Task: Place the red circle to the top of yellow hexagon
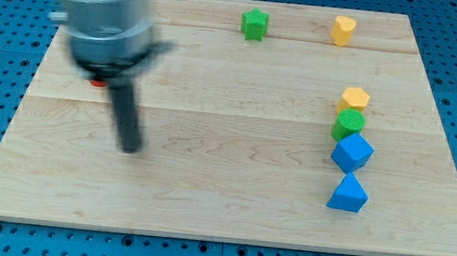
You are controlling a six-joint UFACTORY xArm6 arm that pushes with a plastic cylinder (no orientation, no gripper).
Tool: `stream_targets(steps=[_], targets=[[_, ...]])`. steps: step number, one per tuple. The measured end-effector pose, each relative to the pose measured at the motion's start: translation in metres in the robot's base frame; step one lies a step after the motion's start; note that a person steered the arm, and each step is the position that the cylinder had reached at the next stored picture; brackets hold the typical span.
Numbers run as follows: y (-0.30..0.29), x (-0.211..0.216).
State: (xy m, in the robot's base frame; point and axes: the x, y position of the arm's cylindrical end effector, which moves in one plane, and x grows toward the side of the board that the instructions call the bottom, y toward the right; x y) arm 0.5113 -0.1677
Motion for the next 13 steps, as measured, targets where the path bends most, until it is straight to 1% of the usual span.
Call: stream_targets(steps=[1, 2, 3, 4, 5, 6, 7, 8, 9, 10, 11, 13], targets=[[-0.075, -0.029], [-0.133, -0.073], [-0.089, -0.123], [0.004, -0.156], [0.073, -0.163], [-0.021, -0.163], [-0.065, -0.149], [0.008, -0.131], [0.121, -0.131], [0.091, -0.114], [0.111, -0.093], [0.24, -0.123]])
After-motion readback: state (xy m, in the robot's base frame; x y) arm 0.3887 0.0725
